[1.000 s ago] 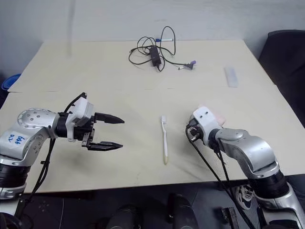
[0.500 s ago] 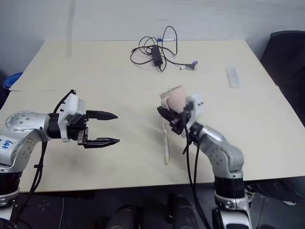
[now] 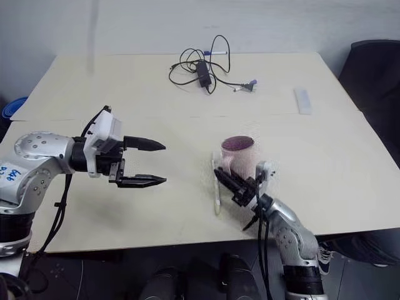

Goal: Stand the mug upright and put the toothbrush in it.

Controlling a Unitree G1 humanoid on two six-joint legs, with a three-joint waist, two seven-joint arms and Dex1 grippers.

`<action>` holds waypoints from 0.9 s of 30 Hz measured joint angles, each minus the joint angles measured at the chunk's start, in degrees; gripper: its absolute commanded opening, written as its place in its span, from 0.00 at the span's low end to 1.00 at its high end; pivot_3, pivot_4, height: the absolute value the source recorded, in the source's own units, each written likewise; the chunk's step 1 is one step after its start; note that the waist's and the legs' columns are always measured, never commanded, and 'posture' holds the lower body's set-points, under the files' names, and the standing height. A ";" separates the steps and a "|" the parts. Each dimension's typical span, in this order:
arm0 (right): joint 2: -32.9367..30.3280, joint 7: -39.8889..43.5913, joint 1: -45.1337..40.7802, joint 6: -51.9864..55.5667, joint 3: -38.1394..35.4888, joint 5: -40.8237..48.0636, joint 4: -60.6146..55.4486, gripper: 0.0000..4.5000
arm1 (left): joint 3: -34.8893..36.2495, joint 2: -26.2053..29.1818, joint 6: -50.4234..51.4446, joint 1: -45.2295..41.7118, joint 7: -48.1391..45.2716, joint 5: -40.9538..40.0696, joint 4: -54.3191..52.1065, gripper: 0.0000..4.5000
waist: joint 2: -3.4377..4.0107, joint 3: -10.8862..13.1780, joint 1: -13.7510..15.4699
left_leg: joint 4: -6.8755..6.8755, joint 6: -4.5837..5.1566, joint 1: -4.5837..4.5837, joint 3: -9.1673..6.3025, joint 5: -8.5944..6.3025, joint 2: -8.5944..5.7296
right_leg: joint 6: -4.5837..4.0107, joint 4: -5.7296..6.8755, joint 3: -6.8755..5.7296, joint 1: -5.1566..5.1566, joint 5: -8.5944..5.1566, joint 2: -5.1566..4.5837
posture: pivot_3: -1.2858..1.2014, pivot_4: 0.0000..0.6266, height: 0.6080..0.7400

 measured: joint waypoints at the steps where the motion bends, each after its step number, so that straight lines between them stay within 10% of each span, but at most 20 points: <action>1: -0.62 -0.02 0.02 -0.13 -0.19 -0.21 0.36 0.48 | -0.22 -0.07 -0.02 -0.22 -0.21 0.00 0.61 1.00 | 0.00 0.00 0.00 | 0.00 0.00 0.01 0.01 0.00 0.00 | 0.00 0.02 0.01 0.00 0.00 0.00 | 0.52 0.24 1.00; 6: -3.75 -0.72 0.27 -1.26 -2.22 -1.55 0.34 0.86 | -1.68 -0.78 -0.70 -0.88 -1.54 0.16 2.28 1.00 | 0.00 0.00 0.01 | -0.01 -0.01 0.00 0.00 0.01 0.00 | -0.01 0.01 0.00 -0.02 -0.01 0.05 | 0.52 0.24 1.00; 19: -15.74 -10.48 6.25 4.18 -0.13 -12.22 -13.57 0.86 | -3.39 -2.94 -3.88 -2.74 -3.56 2.30 5.74 1.00 | 0.00 0.00 0.06 | 0.02 -0.02 -0.01 0.01 0.01 -0.02 | -0.01 0.04 0.02 -0.03 -0.01 -0.01 | 0.52 0.24 1.00; 27: -20.71 -20.19 7.92 26.22 -4.31 -6.95 -31.11 0.99 | -3.60 -2.07 -6.39 -2.70 -7.54 2.89 7.77 1.00 | 0.01 0.00 -0.05 | 0.01 -0.04 -0.01 0.00 0.02 0.00 | -0.03 0.02 0.03 -0.04 -0.02 0.11 | 0.52 0.24 1.00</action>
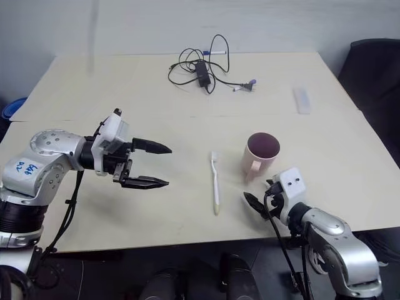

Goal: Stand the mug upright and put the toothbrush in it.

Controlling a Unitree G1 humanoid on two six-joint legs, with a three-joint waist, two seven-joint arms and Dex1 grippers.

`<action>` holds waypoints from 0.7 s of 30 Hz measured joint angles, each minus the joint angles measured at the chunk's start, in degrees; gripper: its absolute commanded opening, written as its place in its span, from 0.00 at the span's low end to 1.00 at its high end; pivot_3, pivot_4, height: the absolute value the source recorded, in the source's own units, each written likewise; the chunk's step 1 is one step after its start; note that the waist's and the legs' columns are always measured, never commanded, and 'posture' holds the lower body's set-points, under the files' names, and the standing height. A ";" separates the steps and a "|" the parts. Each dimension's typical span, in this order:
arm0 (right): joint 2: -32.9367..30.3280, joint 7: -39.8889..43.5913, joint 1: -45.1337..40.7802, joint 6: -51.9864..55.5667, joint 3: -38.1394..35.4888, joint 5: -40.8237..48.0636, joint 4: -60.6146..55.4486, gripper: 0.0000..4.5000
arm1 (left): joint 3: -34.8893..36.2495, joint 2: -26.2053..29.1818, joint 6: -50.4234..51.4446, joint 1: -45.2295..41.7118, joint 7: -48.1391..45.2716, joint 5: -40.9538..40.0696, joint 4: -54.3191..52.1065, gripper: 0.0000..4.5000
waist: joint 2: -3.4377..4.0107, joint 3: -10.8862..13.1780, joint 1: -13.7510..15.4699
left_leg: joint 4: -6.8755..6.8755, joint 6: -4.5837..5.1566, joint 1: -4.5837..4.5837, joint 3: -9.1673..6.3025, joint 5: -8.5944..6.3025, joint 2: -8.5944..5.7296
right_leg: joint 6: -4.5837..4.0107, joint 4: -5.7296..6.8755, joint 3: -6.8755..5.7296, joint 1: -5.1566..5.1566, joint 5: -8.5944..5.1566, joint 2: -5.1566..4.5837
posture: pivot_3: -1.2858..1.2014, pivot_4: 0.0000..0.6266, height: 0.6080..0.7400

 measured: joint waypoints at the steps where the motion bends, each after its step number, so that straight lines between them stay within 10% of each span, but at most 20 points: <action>1: 0.26 -1.18 -1.21 3.50 -0.14 2.45 -3.10 0.99 | 0.00 0.36 -0.48 0.00 -0.51 0.30 0.40 1.00 | 0.00 0.00 -0.13 | -0.01 -0.03 0.01 0.01 0.00 0.01 | -0.02 0.00 0.02 0.00 -0.01 0.04 | 0.52 0.24 1.00; 9: 12.88 -13.33 -17.83 22.63 0.99 10.63 -2.89 0.99 | -0.09 0.52 -1.72 0.11 -1.45 1.34 1.19 1.00 | 0.00 0.00 0.14 | 0.00 -0.07 -0.07 -0.06 0.00 0.00 | -0.07 0.00 -0.02 -0.04 -0.04 0.02 | 0.52 0.24 1.00; 21: 17.27 -15.94 -32.99 20.98 10.98 0.07 20.63 0.99 | 0.99 1.39 -0.67 1.58 0.37 1.33 -1.31 1.00 | 0.00 0.00 -0.26 | -0.03 0.01 -0.09 -0.02 0.00 0.02 | -0.05 0.00 -0.03 -0.09 -0.03 -0.01 | 0.52 0.24 1.00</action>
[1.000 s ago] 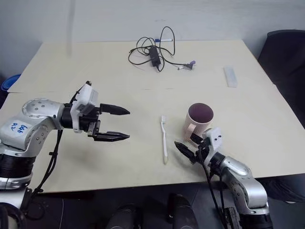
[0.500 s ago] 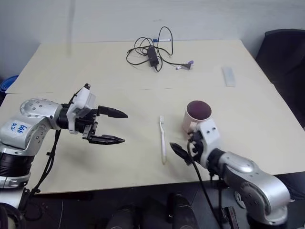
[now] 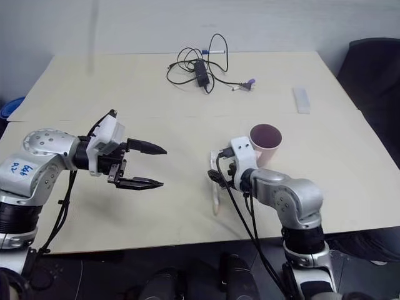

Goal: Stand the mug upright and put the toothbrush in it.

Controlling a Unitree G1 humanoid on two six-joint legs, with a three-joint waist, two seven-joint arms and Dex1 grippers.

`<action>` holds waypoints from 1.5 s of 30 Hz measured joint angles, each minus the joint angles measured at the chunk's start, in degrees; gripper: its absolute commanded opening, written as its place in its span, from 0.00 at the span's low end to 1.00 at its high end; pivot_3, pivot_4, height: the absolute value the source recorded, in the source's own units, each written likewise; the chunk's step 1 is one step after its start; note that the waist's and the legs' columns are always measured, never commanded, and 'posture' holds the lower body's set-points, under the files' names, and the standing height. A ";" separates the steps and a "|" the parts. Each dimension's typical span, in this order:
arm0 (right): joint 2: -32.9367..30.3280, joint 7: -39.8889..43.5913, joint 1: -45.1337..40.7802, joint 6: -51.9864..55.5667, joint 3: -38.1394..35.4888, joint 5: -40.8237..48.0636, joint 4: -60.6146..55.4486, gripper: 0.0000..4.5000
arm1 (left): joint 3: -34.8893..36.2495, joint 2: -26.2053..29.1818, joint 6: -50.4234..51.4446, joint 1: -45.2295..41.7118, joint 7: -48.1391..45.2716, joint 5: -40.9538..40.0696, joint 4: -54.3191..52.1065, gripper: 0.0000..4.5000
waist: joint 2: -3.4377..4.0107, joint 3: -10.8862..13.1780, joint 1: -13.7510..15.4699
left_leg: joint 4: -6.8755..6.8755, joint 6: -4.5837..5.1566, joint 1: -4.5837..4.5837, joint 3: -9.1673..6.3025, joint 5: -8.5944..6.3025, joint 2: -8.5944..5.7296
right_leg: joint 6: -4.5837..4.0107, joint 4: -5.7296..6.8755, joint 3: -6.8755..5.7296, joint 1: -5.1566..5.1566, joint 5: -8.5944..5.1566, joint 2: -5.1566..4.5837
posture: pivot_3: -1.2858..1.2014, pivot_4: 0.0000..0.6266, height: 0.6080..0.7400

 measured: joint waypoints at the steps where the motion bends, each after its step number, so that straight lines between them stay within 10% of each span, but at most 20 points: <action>1: 0.54 0.48 -0.53 -0.65 0.75 -0.44 0.91 0.99 | 0.09 0.01 0.11 0.46 0.36 0.00 -0.72 1.00 | 0.00 0.00 -0.04 | -0.01 0.00 0.00 0.00 0.00 0.00 | 0.00 0.00 -0.01 0.00 0.00 0.00 | 0.52 0.24 1.00; 16: -0.70 4.94 2.28 -3.42 6.94 -4.30 -0.44 0.03 | 2.20 0.89 1.70 2.50 2.26 -0.24 -3.21 1.00 | 0.00 0.00 -0.08 | -0.03 -0.01 0.02 -0.01 0.00 0.04 | 0.00 0.00 -0.01 0.01 0.00 -0.02 | 0.52 0.24 1.00; 26: 6.44 4.90 1.11 -0.41 0.94 -1.24 -1.15 0.03 | 2.05 0.26 1.83 0.49 2.01 -0.31 -2.05 1.00 | 0.03 0.02 -0.37 | -0.03 -0.03 -0.01 0.00 0.01 0.05 | -0.01 0.02 -0.01 -0.03 0.00 -0.01 | 0.52 0.24 1.00; 33: 5.63 -1.24 -20.30 -7.32 -15.95 -0.04 -2.22 0.03 | 2.11 -2.33 3.82 -3.80 2.64 -2.02 -0.57 1.00 | 0.06 0.03 0.22 | -0.11 0.00 -0.09 -0.08 0.00 0.02 | 0.01 -0.11 -0.13 -0.04 0.00 -0.13 | 0.52 0.24 1.00; 45: 4.34 -2.52 -8.46 -33.24 -16.78 -10.31 3.80 0.03 | 0.45 -3.91 1.88 -4.96 2.45 -1.09 1.56 1.00 | 0.13 0.08 -1.29 | -0.10 -0.06 -0.05 0.05 0.04 -0.01 | 0.08 -0.03 -0.04 -0.07 0.04 -0.10 | 0.52 0.24 1.00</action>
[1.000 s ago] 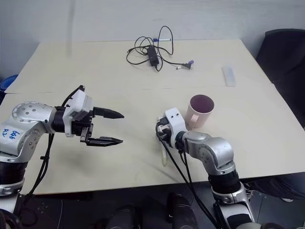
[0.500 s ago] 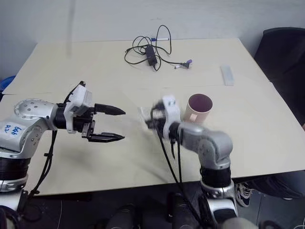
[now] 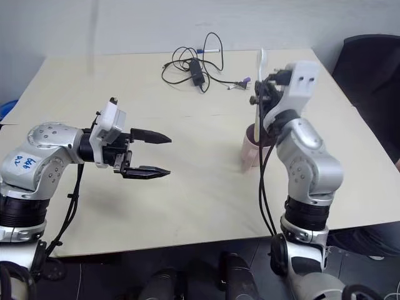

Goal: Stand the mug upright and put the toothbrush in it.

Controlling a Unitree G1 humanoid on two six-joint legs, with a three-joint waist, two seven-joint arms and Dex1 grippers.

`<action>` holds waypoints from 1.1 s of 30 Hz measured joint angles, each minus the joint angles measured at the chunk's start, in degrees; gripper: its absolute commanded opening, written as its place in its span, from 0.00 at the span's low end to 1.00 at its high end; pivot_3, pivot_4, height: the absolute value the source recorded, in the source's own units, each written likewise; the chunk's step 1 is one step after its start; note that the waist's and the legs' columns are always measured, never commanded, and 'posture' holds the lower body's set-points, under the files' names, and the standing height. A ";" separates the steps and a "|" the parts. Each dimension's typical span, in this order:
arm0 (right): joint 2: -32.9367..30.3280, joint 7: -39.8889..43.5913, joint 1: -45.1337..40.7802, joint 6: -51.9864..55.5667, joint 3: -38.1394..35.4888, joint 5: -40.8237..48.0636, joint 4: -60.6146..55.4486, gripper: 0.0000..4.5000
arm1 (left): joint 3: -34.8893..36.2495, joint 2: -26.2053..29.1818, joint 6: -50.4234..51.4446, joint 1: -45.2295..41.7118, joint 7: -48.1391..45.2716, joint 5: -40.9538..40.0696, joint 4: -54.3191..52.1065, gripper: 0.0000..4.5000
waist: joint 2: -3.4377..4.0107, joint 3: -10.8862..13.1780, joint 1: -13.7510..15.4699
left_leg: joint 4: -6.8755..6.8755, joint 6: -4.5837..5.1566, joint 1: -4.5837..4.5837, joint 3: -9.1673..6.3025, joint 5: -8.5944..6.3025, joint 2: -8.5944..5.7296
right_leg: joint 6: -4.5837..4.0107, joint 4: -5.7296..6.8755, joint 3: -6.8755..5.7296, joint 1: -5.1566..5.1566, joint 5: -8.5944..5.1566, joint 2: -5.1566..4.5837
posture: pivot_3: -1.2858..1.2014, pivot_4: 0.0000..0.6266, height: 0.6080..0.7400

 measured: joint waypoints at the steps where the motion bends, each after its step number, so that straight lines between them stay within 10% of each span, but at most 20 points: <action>1: 0.18 0.15 0.33 -4.09 0.46 -1.20 1.13 0.03 | -0.11 -0.22 0.00 -0.47 -0.03 0.06 0.05 1.00 | 0.02 0.01 -0.05 | -0.02 0.00 0.01 0.00 0.00 0.00 | -0.01 0.00 0.00 0.00 0.00 0.00 | 0.52 0.24 1.00; 8: 0.26 2.44 4.18 -21.88 4.27 -7.54 4.48 0.03 | -0.61 -0.58 -0.16 -1.23 -0.79 0.42 1.83 1.00 | 0.02 0.01 0.06 | -0.02 0.00 0.01 -0.02 0.00 0.04 | -0.03 0.00 0.00 0.00 -0.02 0.01 | 0.52 0.24 1.00; 21: 0.29 3.45 17.39 -25.58 6.74 -7.92 -5.74 0.98 | -0.73 -0.93 -0.62 -3.10 -1.67 1.24 2.87 1.00 | 0.02 0.01 0.20 | 0.00 0.00 0.00 -0.05 0.00 0.05 | -0.02 0.00 0.00 0.00 -0.02 -0.03 | 0.52 0.24 1.00; 23: -1.90 3.87 19.21 -23.05 5.73 -6.70 -9.71 0.99 | -0.73 -0.97 -0.69 -3.09 -1.66 1.26 3.41 1.00 | 0.02 0.01 0.30 | 0.01 0.01 0.00 -0.06 0.00 0.04 | -0.02 0.00 0.00 0.01 -0.01 -0.05 | 0.52 0.24 1.00; 27: -13.04 9.09 19.43 -9.59 -0.35 5.78 -16.10 0.99 | -0.73 -1.02 -1.06 -3.06 -1.63 1.30 3.97 1.00 | 0.02 0.01 0.34 | 0.04 0.07 0.02 -0.09 -0.01 0.05 | -0.01 0.00 -0.01 0.07 -0.01 -0.06 | 0.52 0.24 1.00; 33: -51.17 42.26 31.99 8.21 -12.67 20.12 -8.69 0.99 | 0.49 -0.36 -2.95 -2.74 -2.35 1.28 5.62 1.00 | 0.11 0.08 2.07 | -0.05 0.33 0.02 -0.09 -0.14 -0.07 | 0.01 -0.56 -0.07 0.23 0.00 0.19 | 0.52 0.24 1.00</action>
